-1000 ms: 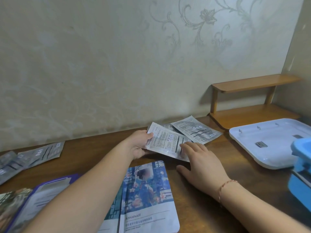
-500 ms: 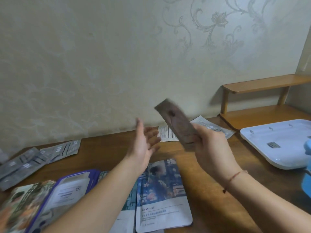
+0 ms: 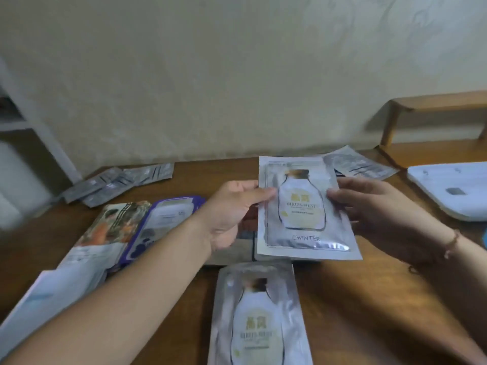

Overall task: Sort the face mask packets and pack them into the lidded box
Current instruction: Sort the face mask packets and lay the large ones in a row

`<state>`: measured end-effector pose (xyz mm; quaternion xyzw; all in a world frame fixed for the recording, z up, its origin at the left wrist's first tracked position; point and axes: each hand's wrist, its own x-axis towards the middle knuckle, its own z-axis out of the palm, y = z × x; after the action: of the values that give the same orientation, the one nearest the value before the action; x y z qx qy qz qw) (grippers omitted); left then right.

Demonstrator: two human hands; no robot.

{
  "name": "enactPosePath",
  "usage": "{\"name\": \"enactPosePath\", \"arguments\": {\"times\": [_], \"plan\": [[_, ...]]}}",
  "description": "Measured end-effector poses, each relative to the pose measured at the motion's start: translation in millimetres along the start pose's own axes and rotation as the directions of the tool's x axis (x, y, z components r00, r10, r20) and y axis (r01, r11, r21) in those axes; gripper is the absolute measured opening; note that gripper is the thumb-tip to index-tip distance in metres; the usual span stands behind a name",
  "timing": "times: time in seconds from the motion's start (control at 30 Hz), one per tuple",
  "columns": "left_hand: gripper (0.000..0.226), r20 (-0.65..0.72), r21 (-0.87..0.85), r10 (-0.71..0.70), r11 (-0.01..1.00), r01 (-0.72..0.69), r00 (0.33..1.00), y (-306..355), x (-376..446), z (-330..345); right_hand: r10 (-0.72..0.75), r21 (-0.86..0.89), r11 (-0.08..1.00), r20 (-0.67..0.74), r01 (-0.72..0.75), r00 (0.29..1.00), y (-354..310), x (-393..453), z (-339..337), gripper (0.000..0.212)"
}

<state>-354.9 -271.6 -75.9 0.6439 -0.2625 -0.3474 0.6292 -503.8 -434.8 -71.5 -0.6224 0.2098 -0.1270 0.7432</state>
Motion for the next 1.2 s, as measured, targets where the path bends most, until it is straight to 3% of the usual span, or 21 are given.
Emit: {"name": "enactPosePath", "arguments": {"times": [0.1, 0.23, 0.37, 0.47, 0.6, 0.7, 0.77, 0.83, 0.9, 1.0, 1.2], "plan": [[0.037, -0.012, 0.02, 0.022, 1.0, -0.022, 1.0, -10, -53, -17, 0.039, -0.08, 0.996, 0.076, -0.033, 0.996, 17, -26, 28, 0.032], [0.072, -0.168, 0.397, 0.072, 0.918, 0.001, 0.983, -39, -113, -40, 0.062, -0.136, 0.989, 0.09, -0.05, 0.994, 51, -63, 60, 0.055], [0.074, -0.148, 0.524, 0.058, 0.852, 0.028, 0.987, -72, -137, -44, -0.011, -0.341, 0.94, 0.0, 0.01, 1.0, 78, -81, 70, 0.069], [0.07, -0.167, 0.581, 0.122, 0.814, -0.002, 0.978, -86, -138, -41, -0.132, -0.545, 0.832, -0.009, 0.106, 0.991, 86, -83, 68, 0.07], [0.067, -0.212, 0.688, 0.246, 0.725, -0.034, 0.946, -94, -140, -37, -0.137, -0.608, 0.784, 0.026, 0.124, 0.99, 82, -84, 67, 0.062], [0.067, -0.215, 0.791, 0.366, 0.609, -0.059, 0.905, -99, -155, -39, -0.233, -0.794, 0.586, 0.028, 0.163, 0.972, 87, -87, 59, 0.057], [0.075, -0.09, 0.861, 0.4, 0.492, -0.131, 0.912, -107, -173, -37, -0.44, -0.908, 0.346, 0.066, 0.237, 0.896, 91, -89, 53, 0.052], [0.088, 0.051, 0.923, 0.389, 0.333, -0.192, 0.92, -118, -186, -31, -0.535, -0.907, 0.179, 0.236, 0.382, 0.811, 91, -90, 54, 0.055], [0.092, 0.155, 0.952, 0.411, 0.182, -0.247, 0.899, -129, -190, -27, -0.409, -0.878, 0.082, 0.402, 0.472, 0.819, 92, -86, 61, 0.072], [0.091, 0.176, 0.946, 0.46, 0.167, -0.279, 0.871, -138, -182, -23, -0.143, -0.874, -0.011, 0.482, 0.486, 0.864, 90, -73, 65, 0.104], [0.089, 0.15, 0.979, 0.456, 0.053, -0.195, 0.877, -145, -171, -17, -0.004, -0.865, -0.123, 0.491, 0.487, 0.871, 93, -51, 46, 0.111]]}}
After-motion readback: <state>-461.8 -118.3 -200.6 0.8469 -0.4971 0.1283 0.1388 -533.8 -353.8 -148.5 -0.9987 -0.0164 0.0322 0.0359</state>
